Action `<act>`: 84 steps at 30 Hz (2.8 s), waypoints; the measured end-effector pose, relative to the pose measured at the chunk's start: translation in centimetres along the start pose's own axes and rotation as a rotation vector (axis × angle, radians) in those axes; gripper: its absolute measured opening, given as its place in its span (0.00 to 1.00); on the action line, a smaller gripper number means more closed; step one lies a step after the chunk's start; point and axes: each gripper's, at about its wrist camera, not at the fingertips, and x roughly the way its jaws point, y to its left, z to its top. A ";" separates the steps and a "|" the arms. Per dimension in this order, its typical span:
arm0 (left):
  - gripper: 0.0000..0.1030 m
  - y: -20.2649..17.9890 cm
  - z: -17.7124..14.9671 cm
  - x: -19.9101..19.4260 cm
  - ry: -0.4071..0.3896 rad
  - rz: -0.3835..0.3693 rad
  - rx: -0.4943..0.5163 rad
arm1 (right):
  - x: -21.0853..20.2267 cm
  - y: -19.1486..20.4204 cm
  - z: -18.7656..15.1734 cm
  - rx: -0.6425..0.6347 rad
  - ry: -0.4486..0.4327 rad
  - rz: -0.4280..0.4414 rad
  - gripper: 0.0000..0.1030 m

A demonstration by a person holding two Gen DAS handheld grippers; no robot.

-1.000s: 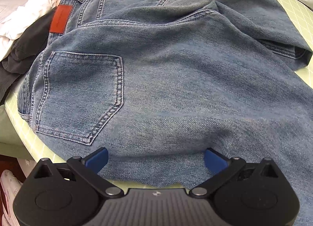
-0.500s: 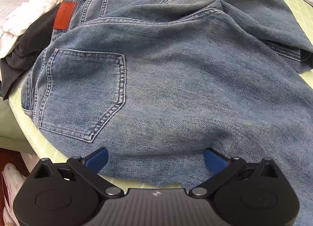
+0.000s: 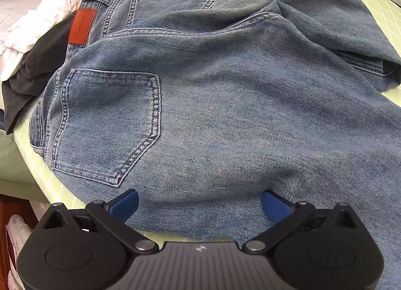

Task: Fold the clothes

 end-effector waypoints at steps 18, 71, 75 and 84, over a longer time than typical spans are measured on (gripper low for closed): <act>1.00 -1.7 -1.5 -2.2 -0.058 0.039 0.009 | 0.6 -1.4 -4.5 -0.103 0.123 -0.154 0.34; 1.00 27.0 20.2 11.8 -0.199 -0.452 -0.107 | 3.5 45.7 -12.0 -0.321 0.200 0.012 0.92; 1.00 26.0 20.8 12.0 -0.219 -0.452 -0.129 | 4.0 46.2 -11.8 -0.296 0.230 0.052 0.92; 0.99 26.5 22.5 12.9 -0.252 -0.394 -0.248 | 4.7 46.3 -11.5 -0.278 0.251 0.089 0.95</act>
